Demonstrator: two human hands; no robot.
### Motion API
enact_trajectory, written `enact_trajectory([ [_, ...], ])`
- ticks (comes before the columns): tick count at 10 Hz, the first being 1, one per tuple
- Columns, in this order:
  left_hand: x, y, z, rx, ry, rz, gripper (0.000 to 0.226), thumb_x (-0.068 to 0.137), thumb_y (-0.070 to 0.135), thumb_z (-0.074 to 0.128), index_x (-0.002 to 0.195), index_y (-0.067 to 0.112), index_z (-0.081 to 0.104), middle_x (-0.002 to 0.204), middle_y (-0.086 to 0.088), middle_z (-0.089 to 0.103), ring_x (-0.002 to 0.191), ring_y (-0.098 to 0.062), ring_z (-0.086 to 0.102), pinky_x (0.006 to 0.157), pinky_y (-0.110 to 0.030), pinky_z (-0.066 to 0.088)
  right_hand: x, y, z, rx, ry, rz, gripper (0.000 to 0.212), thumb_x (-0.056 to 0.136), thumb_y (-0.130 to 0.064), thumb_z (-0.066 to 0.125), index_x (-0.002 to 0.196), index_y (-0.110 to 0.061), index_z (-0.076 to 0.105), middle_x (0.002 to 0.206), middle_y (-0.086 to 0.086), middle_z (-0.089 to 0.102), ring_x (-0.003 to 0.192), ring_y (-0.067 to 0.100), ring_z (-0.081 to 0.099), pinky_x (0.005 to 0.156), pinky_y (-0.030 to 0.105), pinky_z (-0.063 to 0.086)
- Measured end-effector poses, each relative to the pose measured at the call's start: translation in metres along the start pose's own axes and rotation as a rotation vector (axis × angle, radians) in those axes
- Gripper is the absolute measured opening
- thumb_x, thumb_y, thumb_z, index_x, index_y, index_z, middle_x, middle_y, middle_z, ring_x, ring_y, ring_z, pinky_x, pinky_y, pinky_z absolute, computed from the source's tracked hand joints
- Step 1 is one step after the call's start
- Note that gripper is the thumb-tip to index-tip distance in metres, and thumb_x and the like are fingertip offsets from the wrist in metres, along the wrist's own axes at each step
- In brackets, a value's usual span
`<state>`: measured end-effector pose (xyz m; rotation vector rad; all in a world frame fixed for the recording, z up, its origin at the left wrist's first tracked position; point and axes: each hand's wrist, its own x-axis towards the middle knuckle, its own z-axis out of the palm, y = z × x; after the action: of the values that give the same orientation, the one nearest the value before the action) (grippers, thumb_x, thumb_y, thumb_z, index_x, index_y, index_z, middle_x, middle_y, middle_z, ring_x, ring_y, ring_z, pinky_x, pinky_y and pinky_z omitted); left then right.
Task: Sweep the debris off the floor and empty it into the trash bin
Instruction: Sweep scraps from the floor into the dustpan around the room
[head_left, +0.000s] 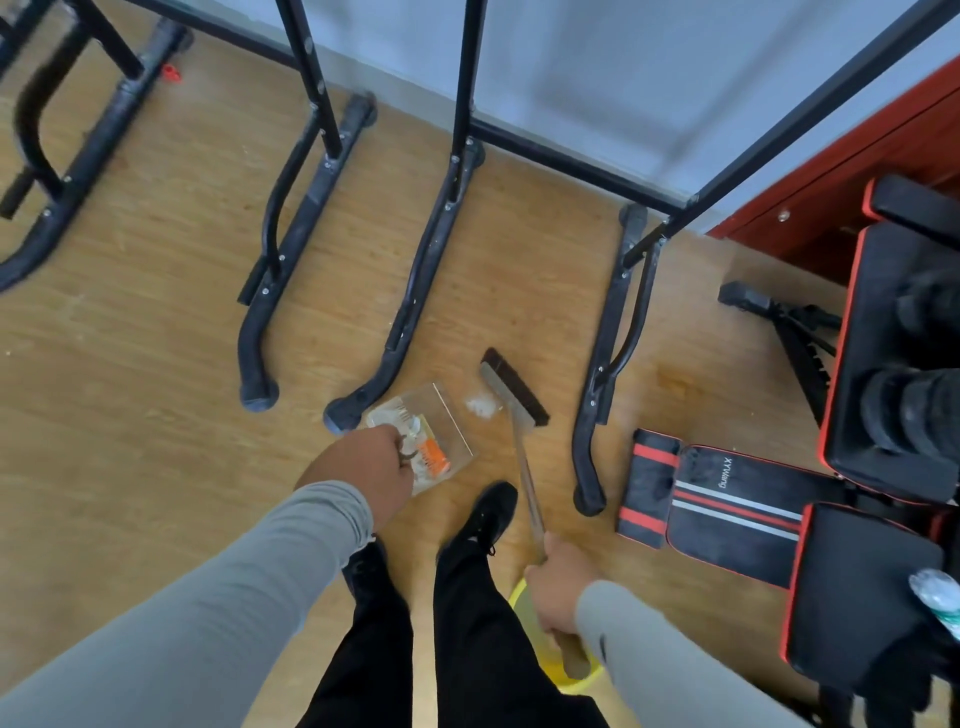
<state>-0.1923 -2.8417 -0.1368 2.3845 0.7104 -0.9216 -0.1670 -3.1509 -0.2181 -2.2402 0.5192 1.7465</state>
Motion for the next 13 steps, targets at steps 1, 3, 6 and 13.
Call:
enact_trajectory([
  [1,-0.001,0.003,0.003,-0.002,0.009,0.019,0.011,0.095,0.029,0.05,0.095,0.02,0.057,0.075,0.002,0.058,0.071,-0.02,0.057,0.067,-0.032,0.048,-0.089,-0.005,0.002,0.184,-0.156,-0.17,0.036,0.096,-0.018,0.048,0.132,-0.017,0.05,0.078,-0.003,0.052,0.054,0.006,0.049,0.048,0.02,0.04],
  [3,-0.006,-0.004,-0.002,-0.014,0.011,0.012,0.01,0.096,0.03,0.049,0.093,0.022,0.053,0.073,0.004,0.055,0.067,-0.016,0.054,0.064,-0.031,0.043,-0.166,0.013,-0.066,0.172,-0.035,-0.121,0.031,0.103,-0.017,0.049,0.127,-0.037,0.054,0.061,0.009,0.048,0.032,0.016,0.039,0.032,0.023,0.038],
  [6,-0.002,-0.004,-0.005,-0.005,0.01,0.027,0.014,0.096,0.031,0.05,0.103,0.021,0.057,0.077,0.004,0.059,0.069,-0.016,0.058,0.066,-0.032,0.049,-0.091,-0.042,-0.022,-0.257,0.135,-0.167,0.041,0.1,-0.019,0.05,0.14,-0.006,0.049,0.124,0.011,0.056,0.106,0.029,0.061,0.08,0.034,0.051],
  [13,-0.002,-0.004,-0.014,-0.006,0.008,0.033,0.023,0.097,0.028,0.049,0.113,0.017,0.062,0.094,-0.001,0.065,0.076,-0.018,0.06,0.068,-0.032,0.05,-0.111,-0.033,-0.02,-0.444,0.13,-0.122,0.044,0.097,-0.02,0.047,0.141,-0.019,0.047,0.114,0.007,0.065,0.098,0.025,0.066,0.084,0.034,0.056],
])
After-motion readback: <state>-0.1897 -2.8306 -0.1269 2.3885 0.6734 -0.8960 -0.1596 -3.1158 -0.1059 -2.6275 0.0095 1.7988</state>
